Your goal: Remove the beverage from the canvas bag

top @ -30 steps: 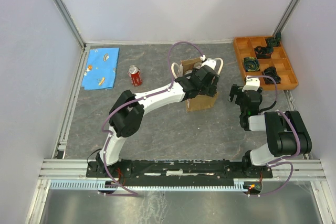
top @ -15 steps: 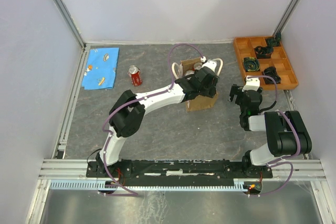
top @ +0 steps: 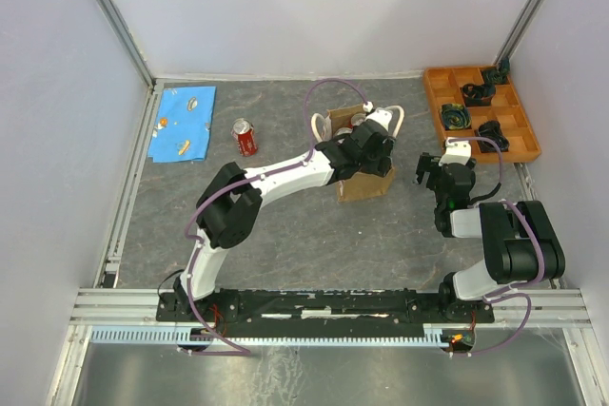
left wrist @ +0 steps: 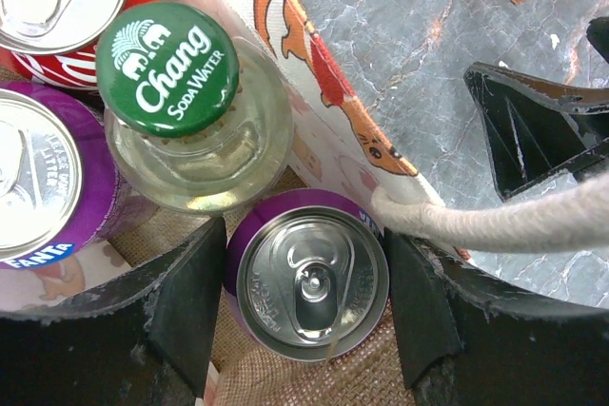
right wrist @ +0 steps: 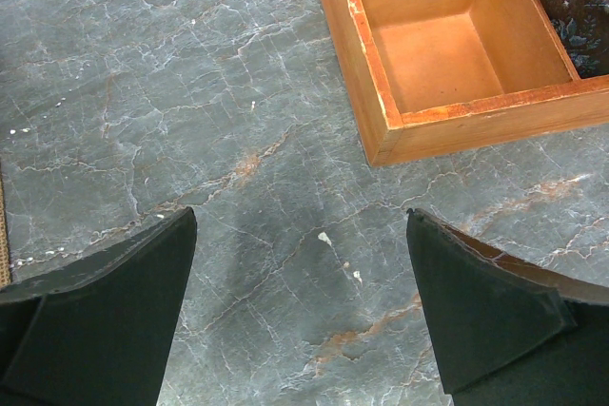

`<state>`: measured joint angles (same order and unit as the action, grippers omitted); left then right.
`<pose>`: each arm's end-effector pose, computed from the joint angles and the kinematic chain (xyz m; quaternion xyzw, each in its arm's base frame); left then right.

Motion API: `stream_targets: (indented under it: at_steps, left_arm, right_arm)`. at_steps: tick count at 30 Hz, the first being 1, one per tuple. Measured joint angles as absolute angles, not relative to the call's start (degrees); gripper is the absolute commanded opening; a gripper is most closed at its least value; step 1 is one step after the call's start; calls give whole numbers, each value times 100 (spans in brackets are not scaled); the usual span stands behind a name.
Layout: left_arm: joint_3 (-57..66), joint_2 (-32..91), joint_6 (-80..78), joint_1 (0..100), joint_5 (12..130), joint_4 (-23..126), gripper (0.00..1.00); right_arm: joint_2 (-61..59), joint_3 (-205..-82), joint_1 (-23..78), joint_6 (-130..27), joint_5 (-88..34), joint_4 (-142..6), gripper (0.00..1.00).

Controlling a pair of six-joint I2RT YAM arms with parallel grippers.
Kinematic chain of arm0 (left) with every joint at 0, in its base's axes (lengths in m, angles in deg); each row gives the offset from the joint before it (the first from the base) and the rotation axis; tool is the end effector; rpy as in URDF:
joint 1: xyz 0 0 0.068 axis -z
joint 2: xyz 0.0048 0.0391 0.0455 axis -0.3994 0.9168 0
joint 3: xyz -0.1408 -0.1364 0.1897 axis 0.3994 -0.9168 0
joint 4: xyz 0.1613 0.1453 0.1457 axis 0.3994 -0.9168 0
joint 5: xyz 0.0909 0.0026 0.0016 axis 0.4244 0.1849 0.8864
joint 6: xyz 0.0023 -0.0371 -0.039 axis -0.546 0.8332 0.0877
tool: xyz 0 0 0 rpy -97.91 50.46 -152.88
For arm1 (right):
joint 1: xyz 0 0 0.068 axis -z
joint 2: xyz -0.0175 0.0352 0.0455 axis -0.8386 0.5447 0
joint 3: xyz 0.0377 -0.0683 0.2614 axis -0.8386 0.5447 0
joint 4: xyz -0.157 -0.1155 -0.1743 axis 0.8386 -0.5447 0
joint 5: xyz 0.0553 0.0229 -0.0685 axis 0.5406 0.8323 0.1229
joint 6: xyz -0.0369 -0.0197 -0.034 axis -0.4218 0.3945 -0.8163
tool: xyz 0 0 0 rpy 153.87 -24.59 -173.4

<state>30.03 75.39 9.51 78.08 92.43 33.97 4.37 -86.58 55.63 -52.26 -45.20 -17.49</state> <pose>0.2911 -0.3944 0.2265 0.2059 0.8738 -0.1814 0.4014 0.2549 -0.0006 0.1386 0.0873 0.8038 -0.0361 0.5874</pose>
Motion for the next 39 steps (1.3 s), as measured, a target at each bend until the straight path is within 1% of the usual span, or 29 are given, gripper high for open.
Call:
stream_targets:
  at_steps: [5, 10, 14, 23, 30, 39]
  left_arm:
    - [3084, 7510, 717, 7765, 8987, 3248, 3]
    - [3399, 7497, 315, 7754, 8773, 2623, 3]
    - [3725, 7497, -50, 7756, 8681, 2011, 3]
    - [4092, 7344, -468, 7767, 8642, 1515, 3]
    - [4791, 7191, -634, 7795, 8598, 1021, 3]
    - [6028, 6907, -839, 7692, 8602, 403, 3]
  right_arm:
    - [437, -8658, 5563, -5226, -4520, -1749, 99]
    - [437, -8658, 5563, -5226, -4520, -1749, 99]
    - [437, -8658, 5563, -5226, -4520, -1749, 99]
    - [437, -8658, 5563, -5226, -4520, -1749, 99]
    - [437, -8658, 5563, -5226, -4520, -1749, 99]
    - [437, -8658, 5563, -5226, -4520, -1749, 99]
